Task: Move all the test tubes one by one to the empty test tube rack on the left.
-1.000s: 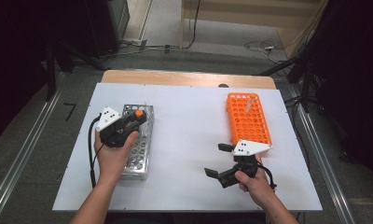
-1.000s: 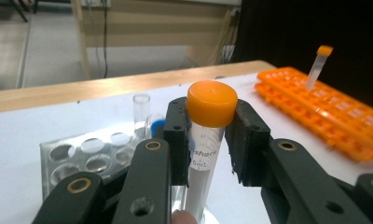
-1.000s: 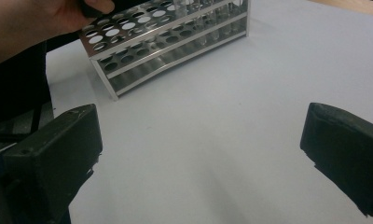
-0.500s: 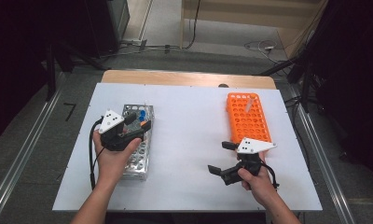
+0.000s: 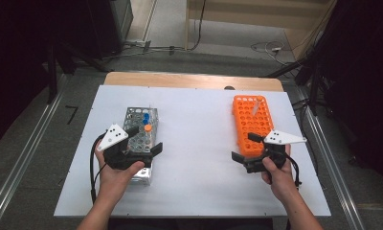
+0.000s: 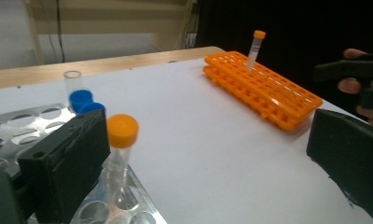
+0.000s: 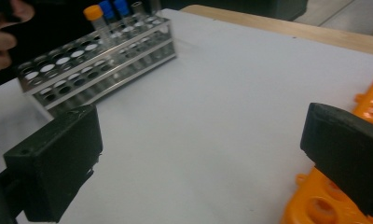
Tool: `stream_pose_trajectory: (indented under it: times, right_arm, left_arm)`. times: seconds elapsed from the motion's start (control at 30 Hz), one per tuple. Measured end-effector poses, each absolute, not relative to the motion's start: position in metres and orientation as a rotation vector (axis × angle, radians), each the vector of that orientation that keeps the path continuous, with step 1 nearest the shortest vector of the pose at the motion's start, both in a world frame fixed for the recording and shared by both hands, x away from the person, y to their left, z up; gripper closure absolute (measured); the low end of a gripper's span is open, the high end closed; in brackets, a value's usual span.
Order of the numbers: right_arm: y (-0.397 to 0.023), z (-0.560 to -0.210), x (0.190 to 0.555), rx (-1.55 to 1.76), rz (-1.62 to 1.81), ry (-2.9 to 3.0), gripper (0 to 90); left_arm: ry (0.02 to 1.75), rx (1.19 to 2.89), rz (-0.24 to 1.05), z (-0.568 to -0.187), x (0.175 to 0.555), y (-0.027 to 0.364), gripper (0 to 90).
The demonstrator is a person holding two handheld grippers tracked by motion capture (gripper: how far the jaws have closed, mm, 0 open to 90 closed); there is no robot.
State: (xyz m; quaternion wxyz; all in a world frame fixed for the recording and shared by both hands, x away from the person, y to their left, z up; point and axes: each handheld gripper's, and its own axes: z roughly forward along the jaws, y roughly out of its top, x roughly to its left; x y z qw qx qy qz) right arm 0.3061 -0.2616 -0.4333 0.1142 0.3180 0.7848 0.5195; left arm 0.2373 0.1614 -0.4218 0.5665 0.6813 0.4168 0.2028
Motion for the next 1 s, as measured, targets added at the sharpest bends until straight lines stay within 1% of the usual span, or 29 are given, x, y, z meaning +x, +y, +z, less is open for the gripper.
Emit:
stream_pose_trajectory:
  times: [0.2,0.43,0.53,0.6,0.73,0.8,0.93,1.0]
  right_arm:
    - [-0.274,-0.436,0.331,0.994,1.435,2.267,0.0]
    - [-0.283,-0.432,0.365,1.105,1.409,2.19,0.0]
    - [-0.285,-0.433,0.377,1.167,1.388,2.15,3.4]
    - [-0.285,-0.436,0.385,1.206,1.36,2.132,6.1]
    - [-0.286,-0.441,0.399,1.284,1.298,2.094,16.7]
    - [-0.286,-0.443,0.406,1.323,1.265,2.081,20.0]
    - [-0.285,-0.444,0.422,1.367,1.189,2.059,30.7]
    - [-0.284,-0.444,0.428,1.388,1.153,2.063,34.5]
  left_arm:
    - [0.976,1.605,0.438,-0.43,0.233,0.161,0.0]
    - [0.981,1.633,0.419,-0.441,0.234,0.159,0.0]
    - [1.002,1.626,0.401,-0.447,0.236,0.162,0.0]
    - [1.009,1.631,0.399,-0.449,0.236,0.162,0.0]
    - [1.006,1.637,0.393,-0.452,0.236,0.161,0.0]
    - [1.005,1.636,0.389,-0.452,0.235,0.16,0.0]
    - [0.991,1.643,0.388,-0.451,0.233,0.157,0.0]
    - [0.992,1.644,0.39,-0.45,0.232,0.156,0.0]
